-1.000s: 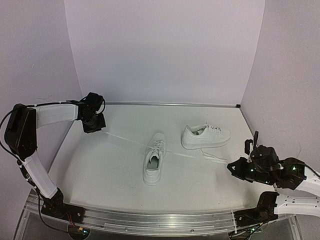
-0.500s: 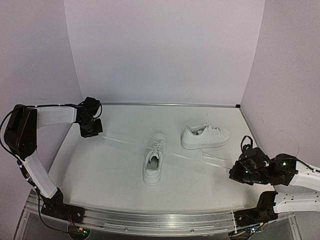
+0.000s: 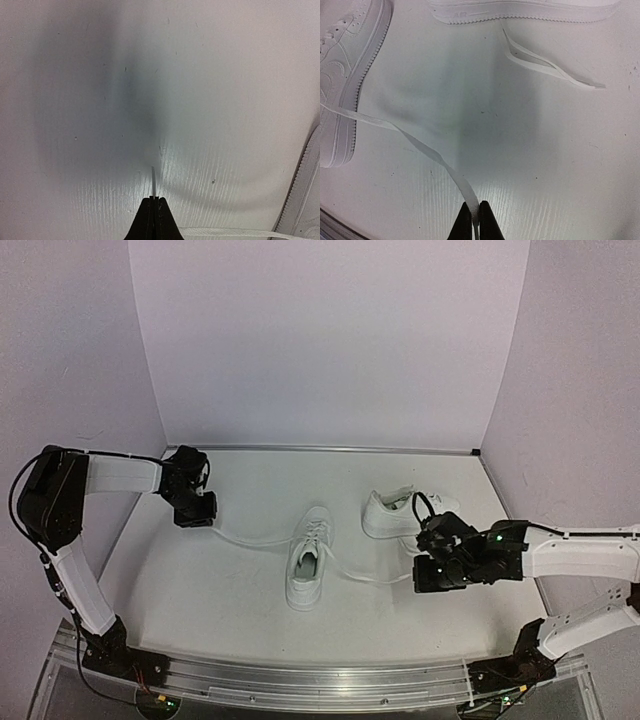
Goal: Tie the shoes
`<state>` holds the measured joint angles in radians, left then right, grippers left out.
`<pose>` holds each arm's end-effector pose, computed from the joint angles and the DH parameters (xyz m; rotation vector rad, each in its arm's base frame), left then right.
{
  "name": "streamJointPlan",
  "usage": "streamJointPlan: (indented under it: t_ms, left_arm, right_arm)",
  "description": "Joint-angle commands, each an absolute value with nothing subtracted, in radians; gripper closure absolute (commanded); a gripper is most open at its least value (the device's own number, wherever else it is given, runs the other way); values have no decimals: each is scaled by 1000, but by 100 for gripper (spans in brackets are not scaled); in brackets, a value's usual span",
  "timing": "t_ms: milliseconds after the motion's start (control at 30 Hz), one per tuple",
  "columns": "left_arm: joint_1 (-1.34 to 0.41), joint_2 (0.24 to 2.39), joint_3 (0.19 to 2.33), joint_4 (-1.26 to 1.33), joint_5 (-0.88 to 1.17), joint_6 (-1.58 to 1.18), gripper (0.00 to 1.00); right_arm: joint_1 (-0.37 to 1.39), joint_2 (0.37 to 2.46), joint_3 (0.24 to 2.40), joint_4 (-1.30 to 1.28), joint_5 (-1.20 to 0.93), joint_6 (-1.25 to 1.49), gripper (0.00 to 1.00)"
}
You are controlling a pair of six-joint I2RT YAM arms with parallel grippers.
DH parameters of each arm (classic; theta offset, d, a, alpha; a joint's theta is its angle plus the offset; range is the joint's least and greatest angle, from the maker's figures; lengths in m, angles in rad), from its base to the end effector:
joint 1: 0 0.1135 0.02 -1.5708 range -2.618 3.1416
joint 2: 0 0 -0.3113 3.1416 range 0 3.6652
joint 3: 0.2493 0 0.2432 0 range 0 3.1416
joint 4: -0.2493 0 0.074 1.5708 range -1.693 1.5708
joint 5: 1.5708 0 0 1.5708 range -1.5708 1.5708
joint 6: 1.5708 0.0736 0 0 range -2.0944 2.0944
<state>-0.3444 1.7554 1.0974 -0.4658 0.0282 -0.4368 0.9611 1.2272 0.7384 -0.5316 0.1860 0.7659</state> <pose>0.3420 -0.1249 0.1898 -0.1171 2.7235 -0.2715 0.1417 0.1791 0.2242 -0.1864 2.6116 0.4031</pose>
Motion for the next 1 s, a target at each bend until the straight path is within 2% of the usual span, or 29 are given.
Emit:
streamJointPlan:
  t_ms: [0,100,167,267,400,433,567,667,833,900,967]
  left_arm:
    - [-350,1755,1070,-450,59,-419,93]
    - [-349,1740,1054,-462,13,-434,83]
    - [-348,1733,1053,-469,7,-441,71]
    - [-347,1712,1056,-482,-54,-446,46]
    - [-337,1638,1057,-493,-122,-444,5]
    - [-337,1624,1062,-493,-114,-423,2]
    - [-345,1570,1077,-476,-89,-344,0]
    - [-374,1526,1069,-434,-106,-337,0]
    - [-465,1511,1118,-393,-219,-375,0]
    - [-466,1494,1134,-367,-190,-323,0]
    - [-465,1493,1168,-387,-193,-265,0]
  right_arm:
    - [966,1276,770,-492,151,700,88]
    - [966,1266,741,-492,123,717,70]
    - [966,1241,710,-492,95,736,55]
    - [965,1174,665,-495,59,763,42]
    - [966,1051,639,-510,66,769,32]
    - [965,1023,639,-510,71,760,30]
    - [965,943,657,-504,112,705,25]
    - [965,932,697,-490,145,643,17]
    - [965,1025,819,-468,201,512,11]
    - [965,1063,870,-463,244,478,3]
    - [965,1087,910,-452,295,459,2]
